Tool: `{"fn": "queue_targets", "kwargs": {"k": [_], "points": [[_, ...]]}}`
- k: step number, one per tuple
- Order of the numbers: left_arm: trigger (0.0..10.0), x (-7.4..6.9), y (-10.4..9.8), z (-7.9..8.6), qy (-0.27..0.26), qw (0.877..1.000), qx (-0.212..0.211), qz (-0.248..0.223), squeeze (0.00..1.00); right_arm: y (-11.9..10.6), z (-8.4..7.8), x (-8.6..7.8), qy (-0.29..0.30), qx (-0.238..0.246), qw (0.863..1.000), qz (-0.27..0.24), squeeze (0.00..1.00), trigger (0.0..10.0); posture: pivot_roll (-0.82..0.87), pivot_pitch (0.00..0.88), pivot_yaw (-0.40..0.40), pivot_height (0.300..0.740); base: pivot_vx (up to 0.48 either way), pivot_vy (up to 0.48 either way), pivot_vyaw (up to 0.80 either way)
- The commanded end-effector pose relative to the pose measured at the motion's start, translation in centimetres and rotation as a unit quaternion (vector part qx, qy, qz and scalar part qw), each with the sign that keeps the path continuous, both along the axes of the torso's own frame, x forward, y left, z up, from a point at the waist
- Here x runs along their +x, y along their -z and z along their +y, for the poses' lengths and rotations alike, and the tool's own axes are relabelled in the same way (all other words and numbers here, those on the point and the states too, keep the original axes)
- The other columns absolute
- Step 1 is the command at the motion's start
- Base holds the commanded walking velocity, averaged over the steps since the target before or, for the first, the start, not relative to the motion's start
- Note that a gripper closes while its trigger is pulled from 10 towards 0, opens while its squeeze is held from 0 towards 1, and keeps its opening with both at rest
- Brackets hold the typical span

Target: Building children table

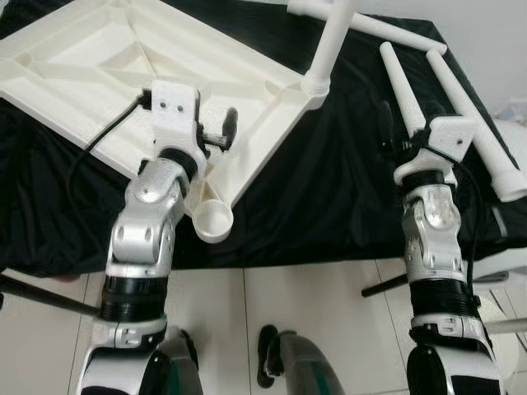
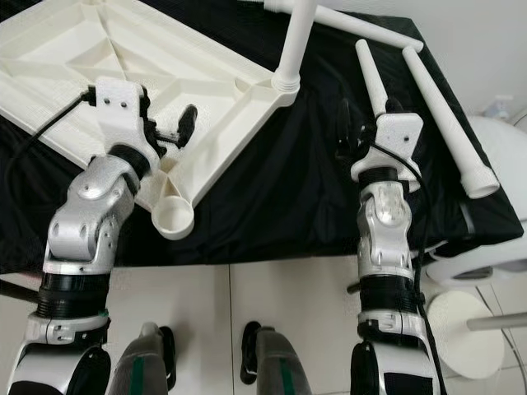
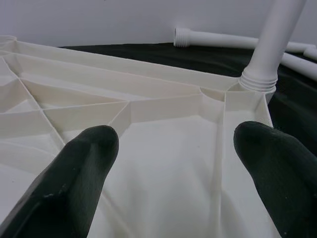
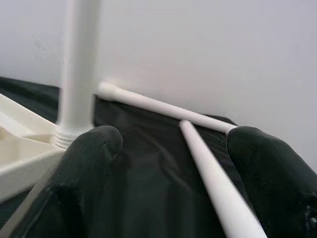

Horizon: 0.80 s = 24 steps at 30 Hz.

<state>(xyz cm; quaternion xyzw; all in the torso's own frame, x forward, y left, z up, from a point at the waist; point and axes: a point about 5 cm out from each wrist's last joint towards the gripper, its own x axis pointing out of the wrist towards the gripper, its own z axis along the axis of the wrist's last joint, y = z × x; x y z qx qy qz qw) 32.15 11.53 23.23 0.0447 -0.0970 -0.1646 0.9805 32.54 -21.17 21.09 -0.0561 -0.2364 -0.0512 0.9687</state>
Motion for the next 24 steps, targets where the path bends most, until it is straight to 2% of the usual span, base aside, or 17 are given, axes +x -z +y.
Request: {"fn": "queue_targets", "kwargs": {"k": [1, 4, 10, 14, 24], "points": [[10.0, -0.3, -0.3, -0.1, -0.026, 1.000, -0.003, -0.016, 0.00, 0.4, -0.9, -0.3, 0.029, -0.001, 0.999, 0.013, 0.00, 10.0, 0.04, 0.126, -0.095, 0.740, 0.000, 0.000, 0.00], [10.0, -0.4, -0.3, 0.0, -0.026, 0.999, -0.009, -0.026, 0.00, 1.0, -1.6, -0.7, 0.039, 0.015, 0.999, 0.027, 0.00, 10.0, 0.04, 0.123, -0.090, 0.740, 0.000, 0.000, 0.00], [10.0, -1.0, 0.0, 0.1, -0.018, 0.999, -0.021, -0.038, 0.00, 0.8, -1.5, -1.1, 0.022, 0.015, 0.999, 0.026, 0.00, 10.0, 0.03, 0.118, -0.083, 0.740, 0.000, 0.000, 0.00], [10.0, -1.2, 0.2, 0.4, -0.029, 0.998, -0.032, -0.037, 0.00, 0.7, -0.8, -1.0, 0.005, 0.013, 1.000, 0.025, 0.00, 10.0, 0.04, 0.111, -0.085, 0.740, 0.000, 0.000, 0.00], [10.0, -1.0, 0.1, 0.9, -0.042, 0.998, -0.010, -0.052, 0.00, 0.7, 1.2, -0.5, -0.023, 0.021, 0.999, 0.036, 0.00, 10.0, 0.06, 0.090, -0.093, 0.740, 0.000, 0.000, 0.00]]}}
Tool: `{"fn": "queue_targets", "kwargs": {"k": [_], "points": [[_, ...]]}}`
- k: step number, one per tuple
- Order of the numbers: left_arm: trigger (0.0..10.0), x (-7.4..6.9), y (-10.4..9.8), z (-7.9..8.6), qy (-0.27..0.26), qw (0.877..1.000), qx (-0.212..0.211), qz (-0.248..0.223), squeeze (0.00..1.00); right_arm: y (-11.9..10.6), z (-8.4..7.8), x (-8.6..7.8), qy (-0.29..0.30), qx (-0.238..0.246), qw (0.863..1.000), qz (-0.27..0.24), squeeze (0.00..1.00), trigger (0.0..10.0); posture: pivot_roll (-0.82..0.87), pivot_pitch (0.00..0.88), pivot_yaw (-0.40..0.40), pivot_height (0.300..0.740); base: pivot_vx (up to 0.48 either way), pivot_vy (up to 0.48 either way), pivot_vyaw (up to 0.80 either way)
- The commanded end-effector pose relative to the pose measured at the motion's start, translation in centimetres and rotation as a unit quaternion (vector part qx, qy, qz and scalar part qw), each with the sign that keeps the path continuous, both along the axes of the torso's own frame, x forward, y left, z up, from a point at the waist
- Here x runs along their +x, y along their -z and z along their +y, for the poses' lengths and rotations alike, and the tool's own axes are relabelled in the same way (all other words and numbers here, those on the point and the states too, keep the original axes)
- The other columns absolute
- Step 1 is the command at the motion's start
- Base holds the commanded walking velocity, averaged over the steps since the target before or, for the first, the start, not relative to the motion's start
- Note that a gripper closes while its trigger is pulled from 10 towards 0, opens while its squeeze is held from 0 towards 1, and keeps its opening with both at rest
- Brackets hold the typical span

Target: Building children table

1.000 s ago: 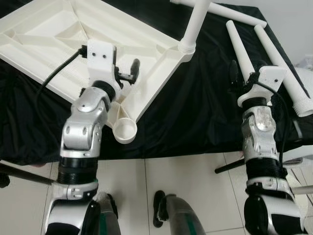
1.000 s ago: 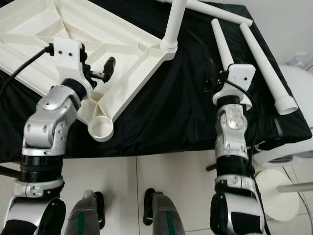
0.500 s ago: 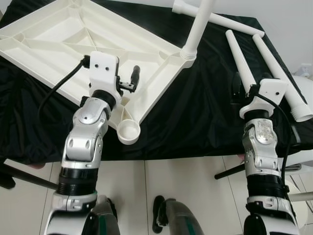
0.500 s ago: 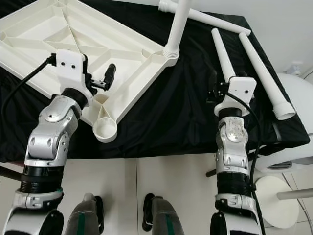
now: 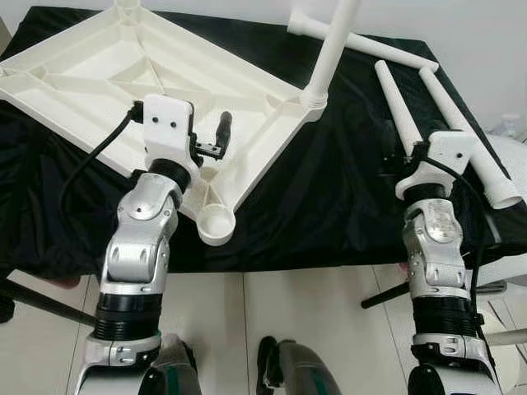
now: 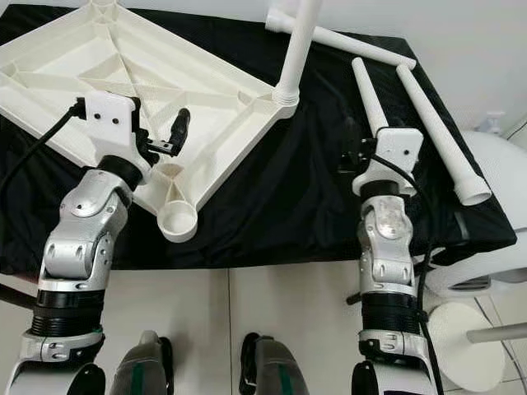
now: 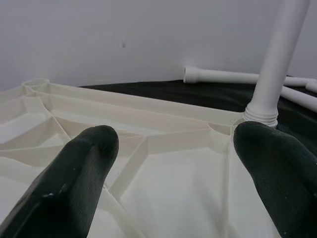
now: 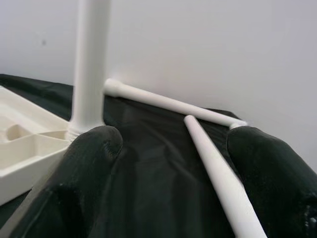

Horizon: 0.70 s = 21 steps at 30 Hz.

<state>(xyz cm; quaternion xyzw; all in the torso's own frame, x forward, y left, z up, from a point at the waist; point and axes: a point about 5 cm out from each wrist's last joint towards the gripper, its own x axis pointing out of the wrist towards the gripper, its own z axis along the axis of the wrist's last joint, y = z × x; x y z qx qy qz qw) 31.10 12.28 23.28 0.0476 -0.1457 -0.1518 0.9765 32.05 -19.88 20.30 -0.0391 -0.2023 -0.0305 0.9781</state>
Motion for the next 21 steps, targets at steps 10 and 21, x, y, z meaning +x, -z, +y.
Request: {"fn": "queue_targets", "kwargs": {"k": [10, 21], "points": [[10.0, 0.17, 0.40, 0.08, -0.029, 1.000, -0.004, 0.005, 0.00, 0.14, 0.32, 0.02, -0.008, 0.007, 1.000, 0.007, 0.00, 10.0, 0.06, 0.086, -0.091, 0.740, 0.000, 0.000, 0.00], [10.0, 0.20, 0.39, 0.07, -0.028, 1.000, 0.000, 0.006, 0.00, 0.26, 0.17, -0.10, -0.004, 0.008, 1.000, 0.010, 0.00, 10.0, 0.06, 0.089, -0.090, 0.740, 0.000, -0.022, 0.00]]}}
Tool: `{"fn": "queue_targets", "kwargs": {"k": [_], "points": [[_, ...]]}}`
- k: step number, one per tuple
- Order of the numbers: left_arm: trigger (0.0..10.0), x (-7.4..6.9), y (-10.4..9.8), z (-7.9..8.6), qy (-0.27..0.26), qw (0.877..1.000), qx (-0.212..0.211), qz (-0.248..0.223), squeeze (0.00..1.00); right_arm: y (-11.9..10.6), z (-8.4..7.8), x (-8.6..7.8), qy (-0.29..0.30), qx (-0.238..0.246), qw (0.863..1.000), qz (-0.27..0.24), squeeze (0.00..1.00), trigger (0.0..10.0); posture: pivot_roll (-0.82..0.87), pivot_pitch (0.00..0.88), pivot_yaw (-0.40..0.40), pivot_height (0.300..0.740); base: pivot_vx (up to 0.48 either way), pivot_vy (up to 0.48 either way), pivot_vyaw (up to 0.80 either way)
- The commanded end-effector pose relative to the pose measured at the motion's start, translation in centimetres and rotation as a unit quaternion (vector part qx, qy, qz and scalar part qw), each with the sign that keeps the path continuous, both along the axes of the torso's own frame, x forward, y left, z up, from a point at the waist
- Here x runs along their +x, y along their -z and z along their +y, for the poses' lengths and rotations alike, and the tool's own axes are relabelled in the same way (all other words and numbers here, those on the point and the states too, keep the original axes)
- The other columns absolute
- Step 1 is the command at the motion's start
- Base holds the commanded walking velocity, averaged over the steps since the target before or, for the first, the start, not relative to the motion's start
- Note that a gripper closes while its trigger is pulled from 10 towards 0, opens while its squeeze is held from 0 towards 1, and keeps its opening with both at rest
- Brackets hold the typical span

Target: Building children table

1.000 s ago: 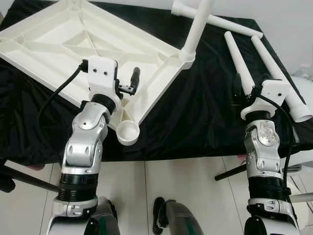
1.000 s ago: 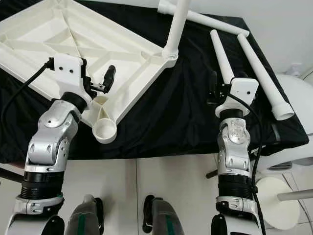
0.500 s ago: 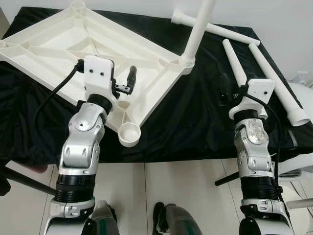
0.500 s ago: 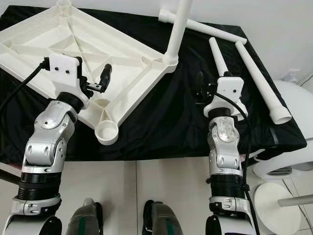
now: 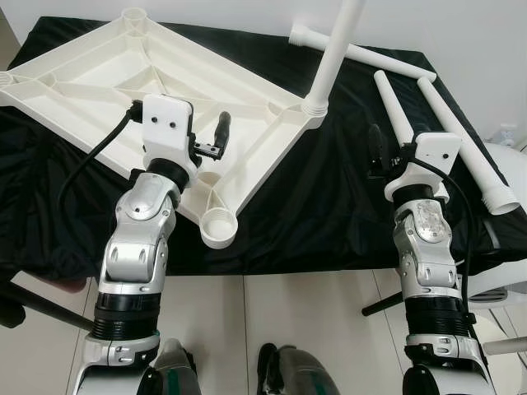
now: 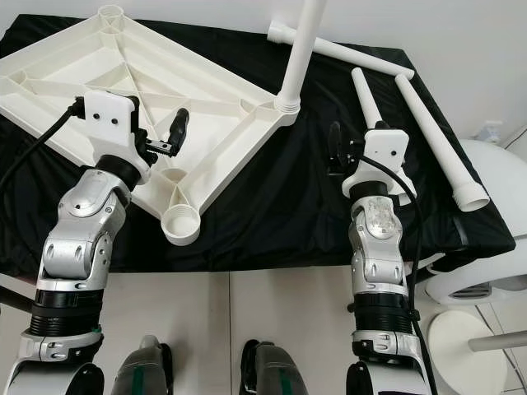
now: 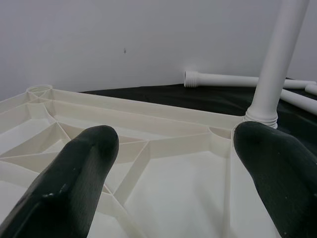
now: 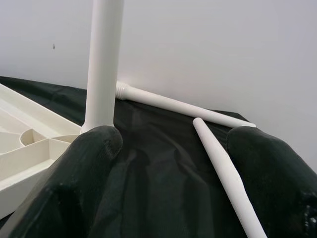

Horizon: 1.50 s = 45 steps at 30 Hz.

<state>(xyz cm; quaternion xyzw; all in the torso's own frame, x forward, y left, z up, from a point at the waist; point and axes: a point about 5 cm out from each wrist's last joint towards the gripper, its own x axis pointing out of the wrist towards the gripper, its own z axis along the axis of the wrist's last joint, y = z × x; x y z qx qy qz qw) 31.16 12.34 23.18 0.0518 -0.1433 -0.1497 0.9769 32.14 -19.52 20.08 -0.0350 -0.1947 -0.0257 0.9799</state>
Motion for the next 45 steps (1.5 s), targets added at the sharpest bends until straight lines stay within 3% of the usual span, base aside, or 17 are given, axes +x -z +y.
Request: {"fn": "queue_targets", "kwargs": {"k": [1, 45], "points": [[10.0, 0.15, 0.30, 0.02, -0.025, 1.000, -0.005, 0.004, 0.00, 0.05, -0.18, -0.18, 0.001, 0.005, 1.000, 0.002, 0.00, 10.0, 0.06, 0.089, -0.090, 0.740, 0.000, -0.247, 0.00], [10.0, 0.52, 0.02, -0.58, -0.007, 1.000, -0.003, 0.007, 0.00, -0.16, -0.20, -0.38, 0.005, 0.006, 1.000, 0.004, 0.00, 10.0, 0.04, 0.118, -0.094, 0.740, 0.000, -0.274, 0.00]]}}
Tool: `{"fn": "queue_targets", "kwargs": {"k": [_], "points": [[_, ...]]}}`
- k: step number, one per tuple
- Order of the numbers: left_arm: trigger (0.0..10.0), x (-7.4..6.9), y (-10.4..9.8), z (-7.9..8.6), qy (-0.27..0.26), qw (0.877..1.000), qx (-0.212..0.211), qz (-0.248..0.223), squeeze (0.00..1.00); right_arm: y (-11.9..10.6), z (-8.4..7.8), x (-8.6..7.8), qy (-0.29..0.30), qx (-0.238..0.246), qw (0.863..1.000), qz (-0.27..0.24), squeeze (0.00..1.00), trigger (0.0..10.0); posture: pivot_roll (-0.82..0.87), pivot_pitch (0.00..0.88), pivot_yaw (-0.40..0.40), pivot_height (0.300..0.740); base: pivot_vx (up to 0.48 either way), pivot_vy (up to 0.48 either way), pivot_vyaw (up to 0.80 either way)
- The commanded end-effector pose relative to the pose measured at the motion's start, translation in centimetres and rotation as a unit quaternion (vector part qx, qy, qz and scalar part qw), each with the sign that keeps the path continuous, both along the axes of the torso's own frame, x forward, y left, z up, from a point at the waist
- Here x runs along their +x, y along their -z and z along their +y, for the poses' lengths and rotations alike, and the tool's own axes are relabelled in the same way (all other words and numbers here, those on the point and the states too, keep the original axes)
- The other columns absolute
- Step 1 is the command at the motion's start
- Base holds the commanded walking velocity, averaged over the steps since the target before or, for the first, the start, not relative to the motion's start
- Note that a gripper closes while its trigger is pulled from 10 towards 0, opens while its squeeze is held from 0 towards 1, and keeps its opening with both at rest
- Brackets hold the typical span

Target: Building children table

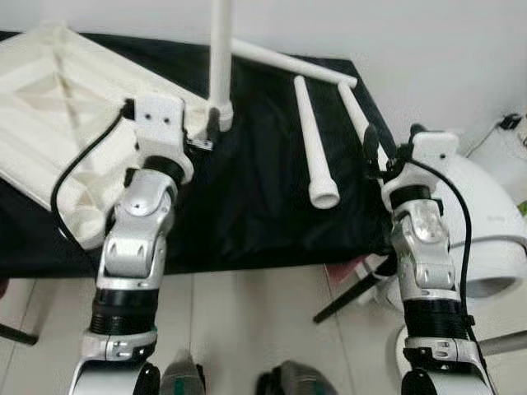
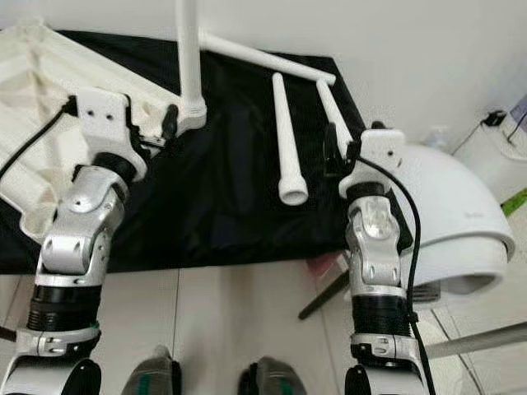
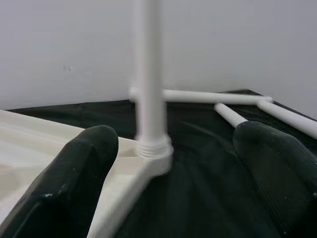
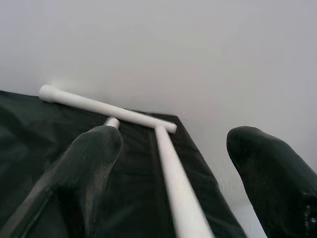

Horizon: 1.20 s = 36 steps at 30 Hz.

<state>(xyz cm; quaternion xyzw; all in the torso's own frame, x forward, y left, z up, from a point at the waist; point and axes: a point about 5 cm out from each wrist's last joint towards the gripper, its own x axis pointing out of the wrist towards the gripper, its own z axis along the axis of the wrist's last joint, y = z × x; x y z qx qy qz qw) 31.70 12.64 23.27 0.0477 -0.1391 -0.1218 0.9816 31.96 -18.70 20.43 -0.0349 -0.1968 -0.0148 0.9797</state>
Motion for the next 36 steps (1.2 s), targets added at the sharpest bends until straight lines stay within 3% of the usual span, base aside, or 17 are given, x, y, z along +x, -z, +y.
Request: {"fn": "queue_targets", "kwargs": {"k": [1, 12, 15, 16, 19, 27, 34, 36], "points": [[10.0, 0.0, 0.0, -0.9, 0.023, 1.000, 0.008, 0.001, 0.00, 0.2, -1.0, -0.2, 0.015, 0.008, 1.000, 0.006, 0.00, 10.0, 0.04, 0.120, -0.096, 0.740, 0.000, -0.281, 0.00], [10.0, 0.4, 0.2, -1.1, 0.036, 0.999, 0.008, 0.012, 0.00, 0.6, -1.3, 0.0, 0.017, 0.002, 1.000, 0.021, 0.00, 10.0, 0.05, 0.136, -0.103, 0.740, 0.000, -0.026, 0.00], [10.0, 0.3, 0.3, -1.0, 0.030, 0.999, 0.011, 0.014, 0.00, 0.9, -2.5, 0.1, 0.039, 0.008, 0.999, 0.033, 0.00, 10.0, 0.04, 0.139, -0.097, 0.740, 0.000, 0.000, 0.00], [10.0, 0.1, 0.4, -0.9, 0.026, 0.999, 0.006, 0.020, 0.00, 1.2, -3.7, 0.2, 0.062, 0.006, 0.997, 0.050, 0.00, 10.0, 0.04, 0.142, -0.095, 0.740, 0.000, 0.000, 0.00], [10.0, -0.2, 0.4, -1.0, 0.029, 0.999, 0.002, 0.023, 0.00, 1.5, -4.5, 0.3, 0.069, -0.002, 0.996, 0.065, 0.00, 10.0, 0.04, 0.143, -0.094, 0.740, 0.000, 0.000, 0.00], [10.0, -0.5, 0.5, -1.6, 0.033, 0.999, -0.003, 0.032, 0.00, 3.8, -4.5, 1.4, 0.012, -0.029, 0.992, 0.123, 0.00, 10.0, 0.04, 0.143, -0.096, 0.740, 0.000, 0.000, 0.00], [10.0, -0.5, 0.4, -1.8, 0.029, 0.999, -0.003, 0.033, 0.00, 4.3, -3.7, 2.2, -0.038, -0.037, 0.990, 0.129, 0.00, 10.0, 0.05, 0.140, -0.100, 0.740, 0.000, 0.000, 0.00], [10.0, -0.6, 0.4, -1.8, 0.037, 0.998, -0.022, 0.041, 0.00, 4.3, -3.4, 2.3, -0.049, -0.037, 0.990, 0.128, 0.00, 10.0, 0.05, 0.138, -0.101, 0.740, 0.000, 0.000, 0.00]]}}
